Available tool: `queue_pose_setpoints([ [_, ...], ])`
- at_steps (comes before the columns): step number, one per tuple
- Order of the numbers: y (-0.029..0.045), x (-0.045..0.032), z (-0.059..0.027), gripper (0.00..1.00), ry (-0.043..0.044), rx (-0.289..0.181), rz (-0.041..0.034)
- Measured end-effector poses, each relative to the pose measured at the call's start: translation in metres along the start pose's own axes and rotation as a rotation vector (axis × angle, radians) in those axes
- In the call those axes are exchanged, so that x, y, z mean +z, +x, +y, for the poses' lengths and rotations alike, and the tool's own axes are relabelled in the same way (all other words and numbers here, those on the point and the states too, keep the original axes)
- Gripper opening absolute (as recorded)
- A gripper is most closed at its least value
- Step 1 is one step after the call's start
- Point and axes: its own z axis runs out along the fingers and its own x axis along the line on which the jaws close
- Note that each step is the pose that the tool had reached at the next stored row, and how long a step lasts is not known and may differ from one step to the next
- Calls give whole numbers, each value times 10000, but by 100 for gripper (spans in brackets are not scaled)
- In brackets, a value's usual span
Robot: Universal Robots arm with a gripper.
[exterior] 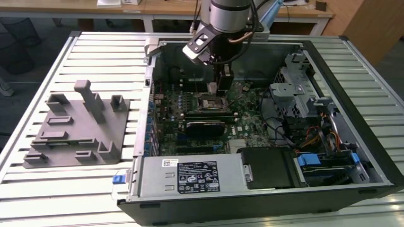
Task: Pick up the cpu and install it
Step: 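Place the cpu into insertion slot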
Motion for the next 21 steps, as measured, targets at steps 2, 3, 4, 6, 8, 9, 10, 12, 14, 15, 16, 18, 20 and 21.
queue_pose_setpoints([
  [2, 1, 14, 0, 54, 1, 7, 0],
  [3, 1, 22, 0, 54, 0, 11, 0],
  [4, 2, 30, 0, 54, 0, 16, 0],
  [6, 2, 52, 0, 54, 1, 26, -1],
  [8, 4, 85, -1, 54, 1, 37, 0],
  [9, 4, 102, -1, 54, 1, 38, 0],
  [10, 5, 119, -3, 54, 0, 40, 2],
  [12, 6, 149, -9, 54, 0, 40, 17],
  [14, 7, 181, -18, 54, -4, 38, 23],
  [15, 8, 195, -23, 54, -6, 38, 25],
  [16, 9, 207, -26, 54, -6, 39, 26],
  [18, 11, 232, -31, 54, -6, 40, 26],
  [20, 13, 258, -33, 54, -6, 40, 26],
  [21, 14, 267, -34, 54, -7, 41, 25],
])
